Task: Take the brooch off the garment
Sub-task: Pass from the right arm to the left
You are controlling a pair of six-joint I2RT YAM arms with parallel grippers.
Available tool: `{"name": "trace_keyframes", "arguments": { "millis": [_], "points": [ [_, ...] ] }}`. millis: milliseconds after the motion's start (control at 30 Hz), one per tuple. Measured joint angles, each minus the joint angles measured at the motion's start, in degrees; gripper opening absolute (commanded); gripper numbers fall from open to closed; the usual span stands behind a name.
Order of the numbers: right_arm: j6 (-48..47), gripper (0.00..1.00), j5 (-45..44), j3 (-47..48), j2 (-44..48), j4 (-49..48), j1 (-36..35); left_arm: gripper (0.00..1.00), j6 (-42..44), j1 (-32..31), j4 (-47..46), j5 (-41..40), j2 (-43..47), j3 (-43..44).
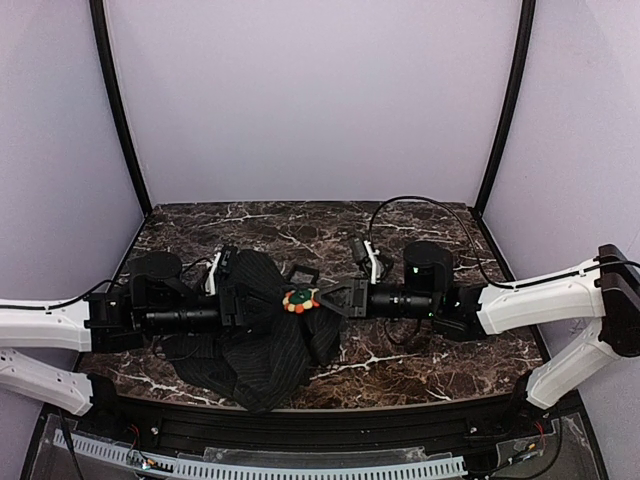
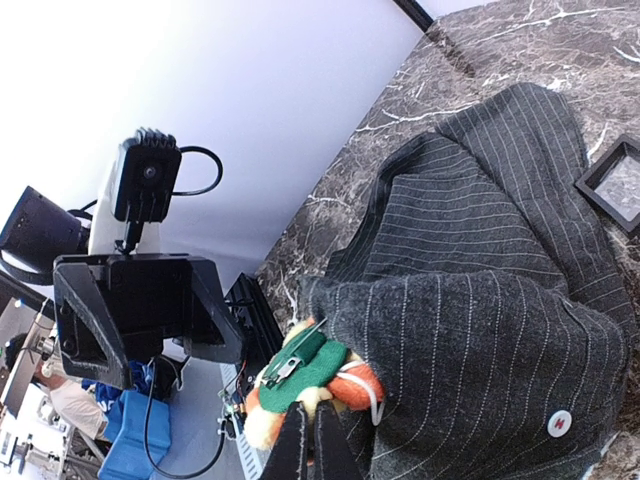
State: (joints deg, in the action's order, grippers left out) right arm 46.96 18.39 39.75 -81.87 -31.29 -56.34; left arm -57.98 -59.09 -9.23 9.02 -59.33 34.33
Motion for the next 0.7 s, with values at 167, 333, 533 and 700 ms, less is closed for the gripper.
{"name": "trace_keyframes", "arguments": {
  "millis": [167,333,533,700],
  "points": [
    [0.98,0.00,-1.70,0.00,0.02,-0.26,-0.11,0.52,-2.34,0.02,-0.46,2.40,-1.01,0.04],
    [1.66,0.00,-2.23,0.00,0.02,-1.44,-0.79,0.46,-4.28,0.02,-2.40,4.04,-3.74,0.07],
    [1.70,0.00,-2.19,0.00,0.02,-2.19,-1.40,0.45,-6.23,0.15,-5.49,4.28,-6.86,0.07],
    [1.64,0.00,-2.12,0.00,0.02,-2.19,-1.42,0.48,-7.39,1.03,-8.85,3.78,-6.86,-0.07]
  ]
}}
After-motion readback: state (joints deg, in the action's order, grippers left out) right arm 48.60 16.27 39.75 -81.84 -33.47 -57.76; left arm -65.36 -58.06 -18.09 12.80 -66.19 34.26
